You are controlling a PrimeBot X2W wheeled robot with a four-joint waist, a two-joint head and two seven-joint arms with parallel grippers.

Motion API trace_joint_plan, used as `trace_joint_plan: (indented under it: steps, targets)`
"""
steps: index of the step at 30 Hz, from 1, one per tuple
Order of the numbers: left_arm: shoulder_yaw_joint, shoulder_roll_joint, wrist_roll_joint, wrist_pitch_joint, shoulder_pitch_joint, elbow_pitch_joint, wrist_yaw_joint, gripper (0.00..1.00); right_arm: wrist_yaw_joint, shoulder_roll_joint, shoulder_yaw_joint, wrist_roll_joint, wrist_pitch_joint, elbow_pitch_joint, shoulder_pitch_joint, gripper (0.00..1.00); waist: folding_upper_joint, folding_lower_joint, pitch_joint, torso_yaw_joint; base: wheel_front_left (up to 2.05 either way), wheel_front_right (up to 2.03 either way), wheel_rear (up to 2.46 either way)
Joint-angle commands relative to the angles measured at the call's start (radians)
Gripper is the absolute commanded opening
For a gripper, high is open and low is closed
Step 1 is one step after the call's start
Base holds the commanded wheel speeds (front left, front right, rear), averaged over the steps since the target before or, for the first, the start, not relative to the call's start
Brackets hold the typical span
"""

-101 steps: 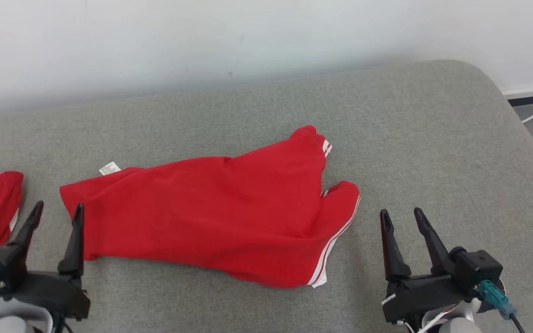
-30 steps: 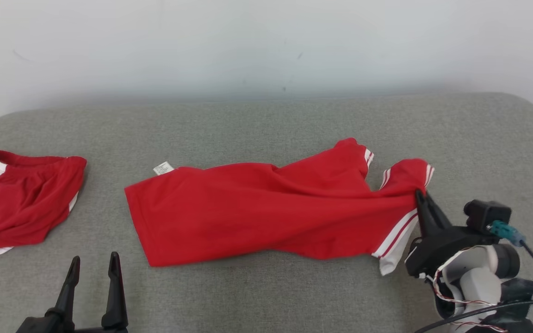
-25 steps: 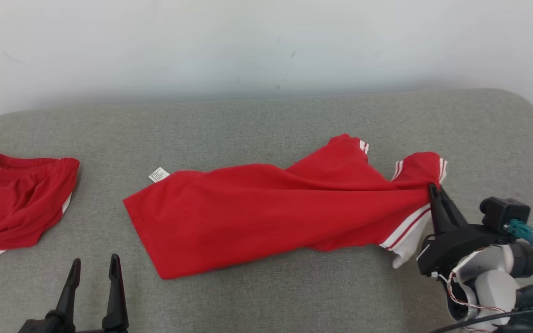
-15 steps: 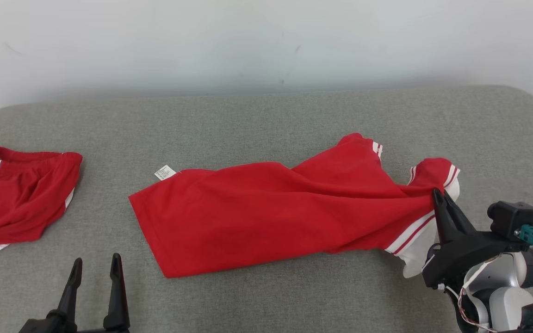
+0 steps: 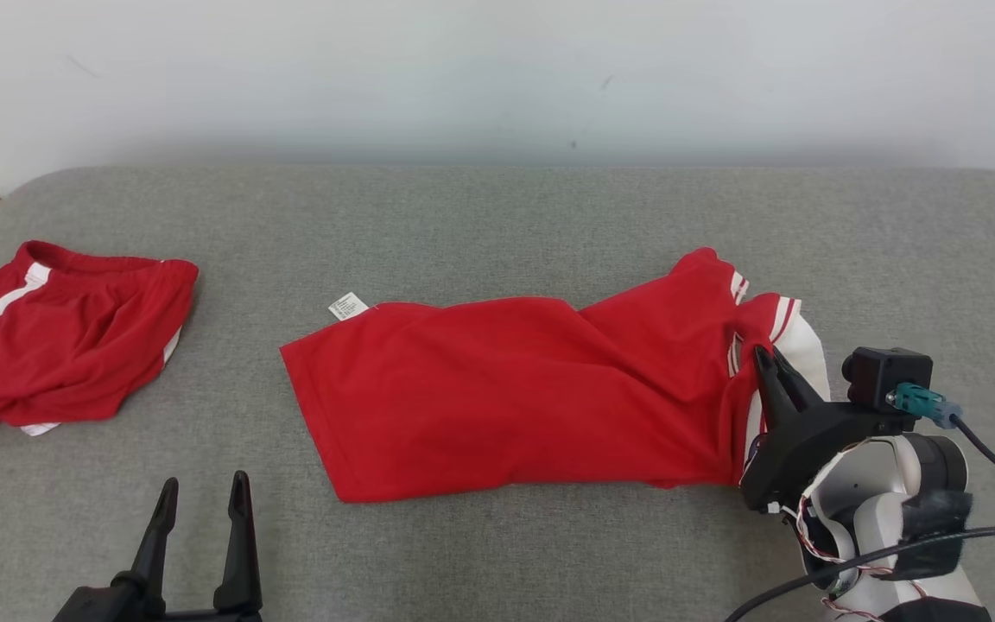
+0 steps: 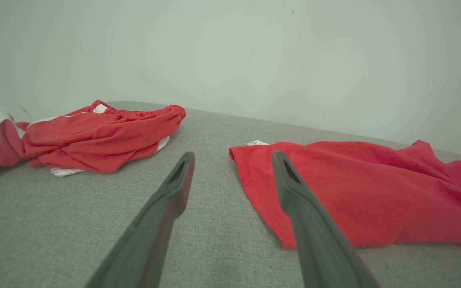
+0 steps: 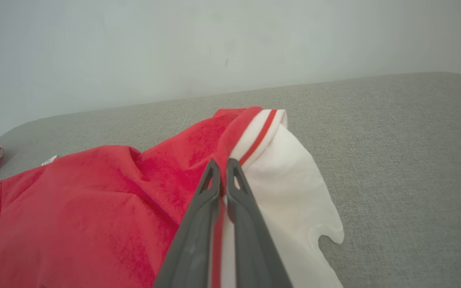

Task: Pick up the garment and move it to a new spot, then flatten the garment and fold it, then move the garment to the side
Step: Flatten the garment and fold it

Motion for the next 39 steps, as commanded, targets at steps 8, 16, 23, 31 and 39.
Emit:
trace_joint_plan:
  steps: [8,16,23,31,39]
  targets:
    - [0.024,-0.004,0.008,-0.005,0.002,0.007,-0.004,1.0,0.0,-0.011,0.007,0.007,-0.129,0.083,-0.044,1.0,0.0,-0.0001,-0.001,-0.012,0.0,0.0,0.0]
    - [0.029,-0.013,0.019,-0.005,0.018,-0.01,-0.003,1.0,0.0,-0.052,-0.014,0.039,-0.21,0.02,-0.024,1.0,0.0,-0.0001,-0.002,-0.054,0.0,0.0,0.0]
    - [0.035,-0.017,0.022,-0.005,0.018,-0.009,-0.012,1.0,0.0,-0.112,-0.068,0.036,-0.145,-0.041,0.033,1.0,0.0,-0.0001,-0.001,-0.066,0.0,0.0,0.0]
    - [0.035,-0.027,0.027,-0.005,0.014,-0.004,-0.024,1.0,0.0,-0.178,-0.067,0.055,-0.073,-0.057,0.101,1.0,0.0,-0.0001,0.006,-0.055,0.0,0.0,0.0]
    - [0.035,-0.031,0.035,-0.005,-0.002,0.003,-0.032,1.0,0.0,-0.215,-0.004,0.093,-0.065,0.069,0.025,1.0,0.0,-0.0001,0.026,-0.035,0.0,0.0,0.0]
